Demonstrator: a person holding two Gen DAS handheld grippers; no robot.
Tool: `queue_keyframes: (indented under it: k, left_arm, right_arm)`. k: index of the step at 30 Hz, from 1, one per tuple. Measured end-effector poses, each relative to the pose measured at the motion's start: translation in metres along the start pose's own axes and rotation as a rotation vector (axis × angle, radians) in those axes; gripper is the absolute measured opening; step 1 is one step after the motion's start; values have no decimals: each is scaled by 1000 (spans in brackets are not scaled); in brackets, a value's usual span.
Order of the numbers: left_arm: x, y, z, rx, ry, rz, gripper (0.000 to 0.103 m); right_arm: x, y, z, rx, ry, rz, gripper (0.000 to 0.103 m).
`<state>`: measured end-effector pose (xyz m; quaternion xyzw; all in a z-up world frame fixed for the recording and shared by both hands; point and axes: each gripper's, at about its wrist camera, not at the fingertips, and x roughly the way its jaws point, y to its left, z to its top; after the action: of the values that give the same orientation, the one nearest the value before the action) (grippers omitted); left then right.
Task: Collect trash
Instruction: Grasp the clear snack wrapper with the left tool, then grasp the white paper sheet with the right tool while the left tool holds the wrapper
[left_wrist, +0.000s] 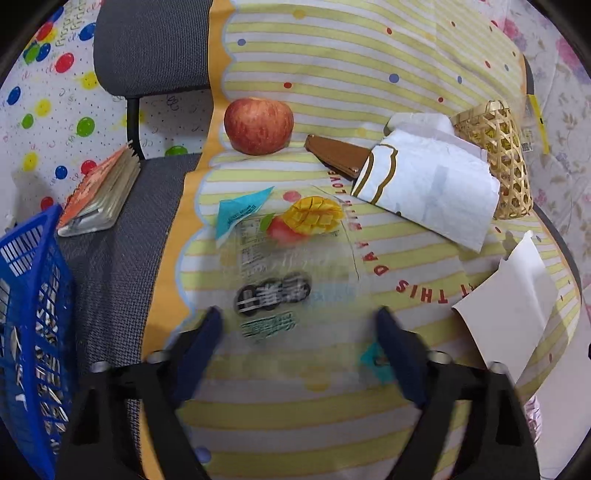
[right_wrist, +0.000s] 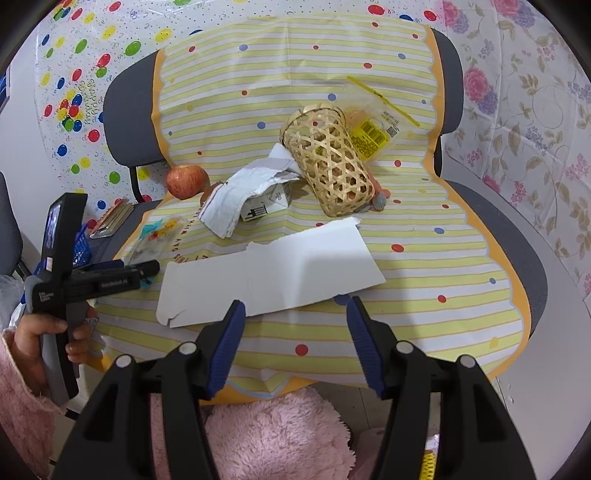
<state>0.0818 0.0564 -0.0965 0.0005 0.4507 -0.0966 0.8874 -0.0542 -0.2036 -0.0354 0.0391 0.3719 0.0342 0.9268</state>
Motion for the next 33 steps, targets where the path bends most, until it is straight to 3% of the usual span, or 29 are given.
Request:
queue_keyframes:
  k: [1,3,5,6,10,15,22,25,28,33]
  left_arm:
    - [-1,-1,0,6,-1,-12,57]
    - [-2,-4,1,12,-5,-26,28]
    - [-7,-6,2,13,-28,-20,10]
    - [-12,-6,3,6,-43,-24,7]
    - [-49,-15,-1,4,-118,-56,6]
    - [-69,-37,-9,53,-128,-101,6]
    - [-68,-49,-23,101,-99,-112,6]
    - [-65,-50,-27,111,-84,-111,7]
    - [-62,-51,-27,125,-80,-110,7]
    - [-55,-54,-23,128,-71,-115,7]
  right_arm:
    - [1,0,-1,2,3,1,57]
    - [3,-1,-3,5,10,2,57]
    - [3,0,-4,5,12,6,57]
    - [2,1,-5,1,12,8,57]
    - [0,4,-7,-7,9,13,57]
    - [5,7,-11,-1,28,26,57]
    - [29,8,-13,50,72,80,57]
    - [43,-1,-11,116,76,99,64]
    - [57,-9,-9,175,94,118,64]
    - [67,-12,2,185,71,128,65]
